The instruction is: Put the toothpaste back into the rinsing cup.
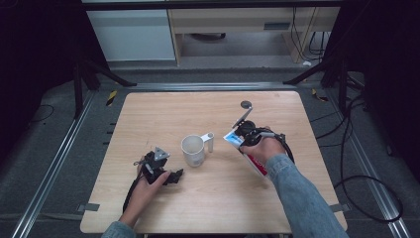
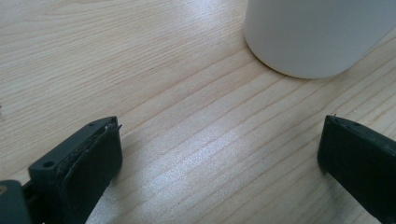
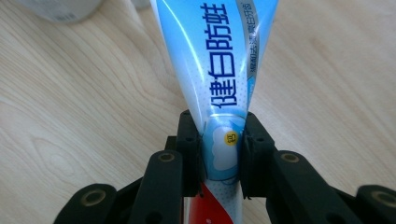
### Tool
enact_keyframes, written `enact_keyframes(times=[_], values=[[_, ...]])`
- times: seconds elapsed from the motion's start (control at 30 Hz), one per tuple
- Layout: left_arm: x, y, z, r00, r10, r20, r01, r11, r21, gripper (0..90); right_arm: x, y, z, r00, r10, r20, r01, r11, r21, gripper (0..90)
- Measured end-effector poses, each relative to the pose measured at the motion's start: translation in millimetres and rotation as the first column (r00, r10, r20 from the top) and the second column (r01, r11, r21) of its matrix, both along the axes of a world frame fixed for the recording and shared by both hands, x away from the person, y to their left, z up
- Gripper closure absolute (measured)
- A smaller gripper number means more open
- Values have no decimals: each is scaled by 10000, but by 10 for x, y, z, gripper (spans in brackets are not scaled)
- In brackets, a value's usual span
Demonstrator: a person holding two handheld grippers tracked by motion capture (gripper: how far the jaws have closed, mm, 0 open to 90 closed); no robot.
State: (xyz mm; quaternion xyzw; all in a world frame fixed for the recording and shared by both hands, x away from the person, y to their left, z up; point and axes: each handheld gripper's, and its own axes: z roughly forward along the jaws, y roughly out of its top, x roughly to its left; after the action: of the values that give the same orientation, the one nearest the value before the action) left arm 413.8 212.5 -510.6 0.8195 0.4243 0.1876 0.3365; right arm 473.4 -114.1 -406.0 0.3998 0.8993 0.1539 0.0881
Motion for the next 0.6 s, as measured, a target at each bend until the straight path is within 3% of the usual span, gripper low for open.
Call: enact_keyframes(times=[0.07, 0.17, 0.2, 0.3, 0.33, 0.5, 0.6], values=[[4, -1, 0, 10000, 8, -2, -8, 10000, 2, 0, -42, -54, 133, 9993, -77, 353, 66, 9994, 334, 731], [14, -7, -1, 10000, 66, 12, -66, 10000, -32, 0, -58, -79, 209, 9985, -169, 528, 139, 9983, 559, 730], [20, -8, 1, 10000, 62, 4, -62, 10000, 5, 0, -63, -110, 284, 9967, -160, 799, 91, 9963, 851, 730], [27, -7, 1, 10000, 31, -5, -31, 10000, 21, 0, -71, -126, 333, 9956, -241, 903, 133, 9929, 1182, 729], [29, -7, 1, 10000, 29, 3, -29, 10000, 7, 0, -80, -127, 372, 9931, -286, 1137, 114, 9888, 1491, 730], [33, -7, 0, 10000, 14, 1, -14, 10000, -5, 0, -91, -88, 437, 9856, -178, 1684, -150, 9815, 1911, 730], [36, -8, 0, 10000, 28, 4, -28, 10000, -16, 0, -115, -28, 506, 9736, -231, 2270, -348, 9682, 2478, 730]])
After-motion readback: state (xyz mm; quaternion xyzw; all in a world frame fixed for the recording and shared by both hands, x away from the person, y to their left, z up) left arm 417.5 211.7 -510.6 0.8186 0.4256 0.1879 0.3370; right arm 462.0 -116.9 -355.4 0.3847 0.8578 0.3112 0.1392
